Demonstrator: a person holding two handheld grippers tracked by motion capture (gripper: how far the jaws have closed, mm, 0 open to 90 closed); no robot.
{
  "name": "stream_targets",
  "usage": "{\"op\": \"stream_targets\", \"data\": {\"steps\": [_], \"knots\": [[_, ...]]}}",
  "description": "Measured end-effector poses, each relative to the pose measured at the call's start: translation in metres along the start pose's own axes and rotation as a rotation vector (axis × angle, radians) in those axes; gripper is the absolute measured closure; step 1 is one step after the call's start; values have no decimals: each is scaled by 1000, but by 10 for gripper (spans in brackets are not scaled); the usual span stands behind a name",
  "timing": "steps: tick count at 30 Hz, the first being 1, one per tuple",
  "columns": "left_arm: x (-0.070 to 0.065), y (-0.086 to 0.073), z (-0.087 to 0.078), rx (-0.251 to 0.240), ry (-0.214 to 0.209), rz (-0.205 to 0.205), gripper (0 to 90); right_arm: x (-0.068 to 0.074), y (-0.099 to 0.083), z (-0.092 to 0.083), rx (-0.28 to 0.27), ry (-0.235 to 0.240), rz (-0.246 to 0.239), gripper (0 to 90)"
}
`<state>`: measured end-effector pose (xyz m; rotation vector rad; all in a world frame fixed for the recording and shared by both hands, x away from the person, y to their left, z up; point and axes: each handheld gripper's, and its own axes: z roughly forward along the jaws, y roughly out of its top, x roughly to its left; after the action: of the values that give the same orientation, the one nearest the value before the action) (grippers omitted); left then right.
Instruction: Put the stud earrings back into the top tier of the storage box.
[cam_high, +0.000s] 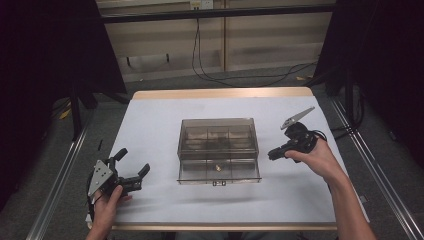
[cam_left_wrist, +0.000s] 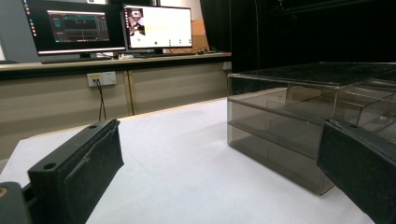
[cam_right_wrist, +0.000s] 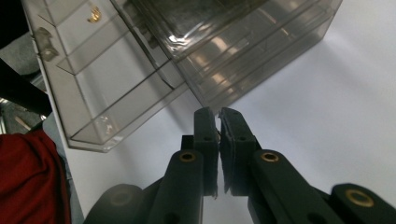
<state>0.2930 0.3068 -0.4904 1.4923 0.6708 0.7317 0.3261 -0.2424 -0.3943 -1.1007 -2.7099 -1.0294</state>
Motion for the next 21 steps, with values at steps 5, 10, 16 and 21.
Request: {"op": "stream_targets", "data": {"steps": [5, 10, 16, 21], "knots": [[0, 0, 0, -1, 2, -1, 4, 3, -7, -7, -58, 0, -31, 862], [0, 0, 0, 0, 3, -4, 4, 8, -13, -14, -128, -2, -55, 862], [0, 0, 0, 0, 3, -4, 4, 13, -13, -18, -160, -12, -66, 863], [0, 0, 0, 0, 1, -2, 4, 17, -9, -23, -195, -11, -77, 862]]}}
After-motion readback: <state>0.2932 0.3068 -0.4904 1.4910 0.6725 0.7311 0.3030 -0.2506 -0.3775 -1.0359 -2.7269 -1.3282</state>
